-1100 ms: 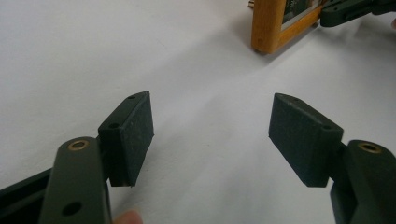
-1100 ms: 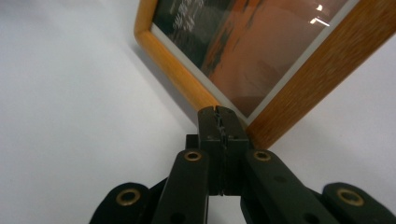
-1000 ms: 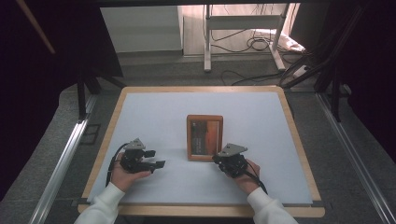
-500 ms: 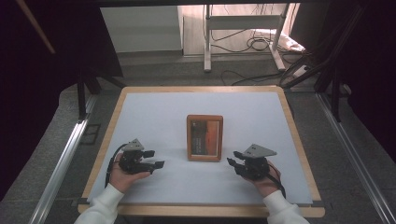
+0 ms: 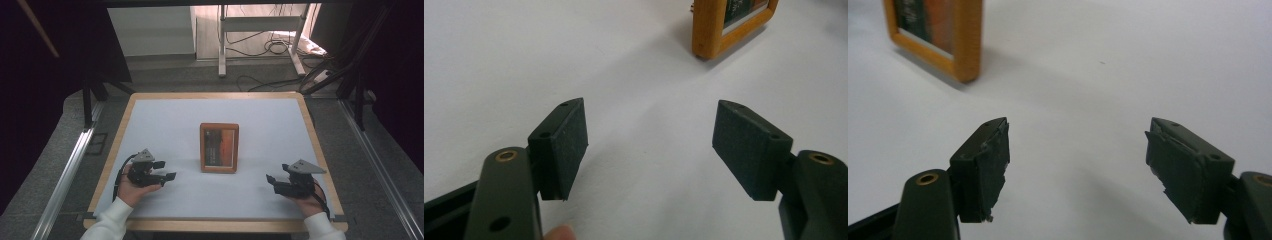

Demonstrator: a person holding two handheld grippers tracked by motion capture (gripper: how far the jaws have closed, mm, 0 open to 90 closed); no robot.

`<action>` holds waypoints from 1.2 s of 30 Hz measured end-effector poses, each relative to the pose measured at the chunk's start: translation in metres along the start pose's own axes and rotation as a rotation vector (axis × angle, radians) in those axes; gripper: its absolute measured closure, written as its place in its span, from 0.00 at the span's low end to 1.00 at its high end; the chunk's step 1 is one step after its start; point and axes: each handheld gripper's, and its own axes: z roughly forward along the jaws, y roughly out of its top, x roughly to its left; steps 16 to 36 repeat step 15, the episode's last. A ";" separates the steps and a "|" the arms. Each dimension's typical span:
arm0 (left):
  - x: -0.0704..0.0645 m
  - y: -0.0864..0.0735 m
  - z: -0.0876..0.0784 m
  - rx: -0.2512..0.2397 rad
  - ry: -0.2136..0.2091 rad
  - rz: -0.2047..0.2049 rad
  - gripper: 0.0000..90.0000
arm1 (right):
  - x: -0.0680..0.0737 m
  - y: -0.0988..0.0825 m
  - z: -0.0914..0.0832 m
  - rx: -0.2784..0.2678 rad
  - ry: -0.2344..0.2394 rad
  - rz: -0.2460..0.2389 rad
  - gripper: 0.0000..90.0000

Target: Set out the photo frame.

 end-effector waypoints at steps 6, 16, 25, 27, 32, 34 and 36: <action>0.001 0.000 0.000 0.003 -0.001 0.000 0.33 | -0.003 0.001 0.001 -0.001 -0.008 0.003 0.26; 0.002 0.001 -0.001 -0.007 -0.005 -0.002 0.33 | -0.001 0.002 0.001 -0.016 -0.007 -0.002 0.22; 0.002 0.001 -0.001 -0.007 -0.005 -0.002 0.33 | -0.001 0.002 0.001 -0.016 -0.007 -0.002 0.22; 0.002 0.001 -0.001 -0.007 -0.005 -0.002 0.33 | -0.001 0.002 0.001 -0.016 -0.007 -0.002 0.22; 0.002 0.001 -0.001 -0.007 -0.005 -0.002 0.33 | -0.001 0.002 0.001 -0.016 -0.007 -0.002 0.22; 0.002 0.001 -0.001 -0.007 -0.005 -0.002 0.33 | -0.001 0.002 0.001 -0.016 -0.007 -0.002 0.22; 0.002 0.001 -0.001 -0.007 -0.005 -0.002 0.33 | -0.001 0.002 0.001 -0.016 -0.007 -0.002 0.22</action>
